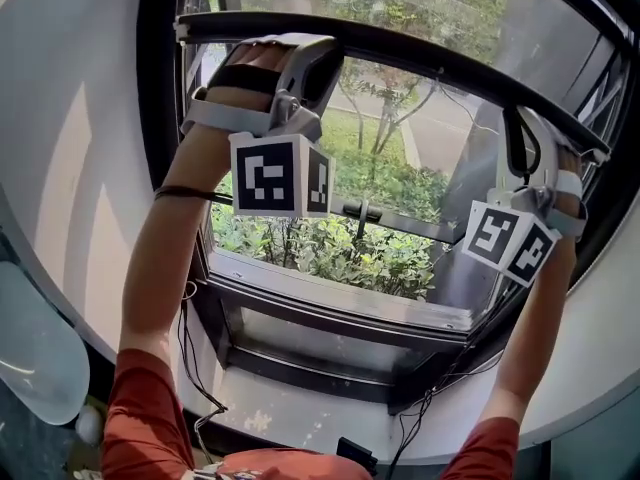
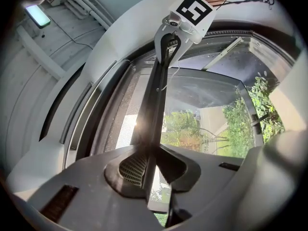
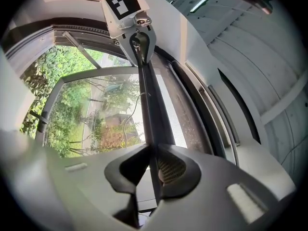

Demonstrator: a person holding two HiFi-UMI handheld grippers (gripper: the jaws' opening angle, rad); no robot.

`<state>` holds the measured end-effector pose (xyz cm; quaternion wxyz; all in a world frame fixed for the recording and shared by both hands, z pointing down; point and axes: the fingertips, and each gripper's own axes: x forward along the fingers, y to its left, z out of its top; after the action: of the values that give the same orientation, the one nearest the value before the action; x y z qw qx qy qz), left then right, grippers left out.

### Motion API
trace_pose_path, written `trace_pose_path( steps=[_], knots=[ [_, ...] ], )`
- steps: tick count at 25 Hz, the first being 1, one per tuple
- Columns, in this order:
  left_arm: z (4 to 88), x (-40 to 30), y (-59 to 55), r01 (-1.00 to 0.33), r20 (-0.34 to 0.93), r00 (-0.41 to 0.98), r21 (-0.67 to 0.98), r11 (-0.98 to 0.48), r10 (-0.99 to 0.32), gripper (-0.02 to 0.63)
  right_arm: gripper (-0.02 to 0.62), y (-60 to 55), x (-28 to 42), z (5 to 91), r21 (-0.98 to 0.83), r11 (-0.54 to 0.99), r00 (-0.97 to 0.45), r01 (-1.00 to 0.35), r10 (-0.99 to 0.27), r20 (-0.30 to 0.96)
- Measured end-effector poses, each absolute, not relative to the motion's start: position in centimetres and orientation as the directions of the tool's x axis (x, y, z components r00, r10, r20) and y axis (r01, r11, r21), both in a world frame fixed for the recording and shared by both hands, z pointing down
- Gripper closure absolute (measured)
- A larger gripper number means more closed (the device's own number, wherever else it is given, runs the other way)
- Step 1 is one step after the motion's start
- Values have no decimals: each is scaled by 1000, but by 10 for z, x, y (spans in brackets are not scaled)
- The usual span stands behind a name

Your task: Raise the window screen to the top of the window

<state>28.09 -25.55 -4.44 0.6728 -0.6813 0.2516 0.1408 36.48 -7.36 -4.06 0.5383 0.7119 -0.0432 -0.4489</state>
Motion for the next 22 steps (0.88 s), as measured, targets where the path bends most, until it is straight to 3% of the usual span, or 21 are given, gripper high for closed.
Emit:
trace_pose_path(
  steps=[22],
  knots=[
    [-87, 284, -256, -676, -680, 722, -733, 78, -129, 543, 531, -74, 369, -84, 693, -465, 516, 551, -463, -721]
  ],
)
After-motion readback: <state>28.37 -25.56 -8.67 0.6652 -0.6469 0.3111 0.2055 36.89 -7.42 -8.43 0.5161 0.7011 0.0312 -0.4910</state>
